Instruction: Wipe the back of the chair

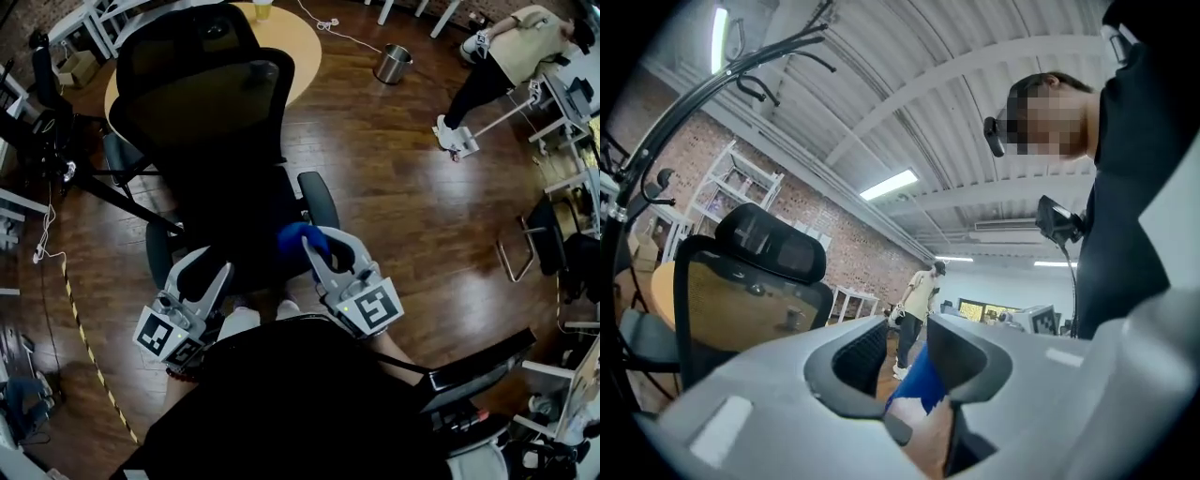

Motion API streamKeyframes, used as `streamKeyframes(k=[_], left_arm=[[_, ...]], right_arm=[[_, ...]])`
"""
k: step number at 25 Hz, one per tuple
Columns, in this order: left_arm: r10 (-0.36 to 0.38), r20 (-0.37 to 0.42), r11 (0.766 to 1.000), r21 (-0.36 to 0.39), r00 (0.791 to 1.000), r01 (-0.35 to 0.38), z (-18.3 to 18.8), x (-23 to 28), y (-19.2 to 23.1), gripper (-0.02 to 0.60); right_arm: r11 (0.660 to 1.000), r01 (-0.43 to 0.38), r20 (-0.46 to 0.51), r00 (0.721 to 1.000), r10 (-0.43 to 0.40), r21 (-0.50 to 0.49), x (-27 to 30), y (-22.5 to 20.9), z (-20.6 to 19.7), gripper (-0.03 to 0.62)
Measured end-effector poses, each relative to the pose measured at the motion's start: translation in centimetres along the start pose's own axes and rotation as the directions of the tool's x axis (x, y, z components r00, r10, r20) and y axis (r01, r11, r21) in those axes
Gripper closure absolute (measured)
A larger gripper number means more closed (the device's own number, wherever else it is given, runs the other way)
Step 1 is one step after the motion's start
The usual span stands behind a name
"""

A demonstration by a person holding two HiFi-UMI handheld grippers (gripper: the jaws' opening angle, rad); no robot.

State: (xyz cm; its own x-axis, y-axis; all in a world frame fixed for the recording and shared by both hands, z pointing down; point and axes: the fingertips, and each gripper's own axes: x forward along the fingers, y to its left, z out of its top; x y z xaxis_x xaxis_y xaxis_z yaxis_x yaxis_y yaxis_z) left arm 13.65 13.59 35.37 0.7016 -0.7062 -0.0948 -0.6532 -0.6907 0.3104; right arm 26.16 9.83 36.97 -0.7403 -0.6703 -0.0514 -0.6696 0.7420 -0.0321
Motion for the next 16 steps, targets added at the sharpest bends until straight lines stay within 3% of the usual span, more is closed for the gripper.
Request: streamKeyframes(k=[5,11,16], left_arm=[[-0.032,-0.104,0.998,0.052,0.994,0.038,-0.4,-2.0,-0.6,0.448],[-0.02,-0.105,0.999,0.026,0.994,0.022,-1.1,-5.4,-0.2,0.448],[-0.131,-0.163,0.98,0.125,0.978,0.152,-1.0,-5.1,-3.5,0.448]], right_arm=[[0.997,0.077,0.031,0.996,-0.078,0.02,-0.6,0.2,2.0,0.556],[0.998,0.058,0.045,0.997,-0.056,-0.038,0.9,3.3,3.3,0.556],[0.997,0.009,0.066,0.998,-0.004,-0.082,2.2,6.5,5.0,0.556]])
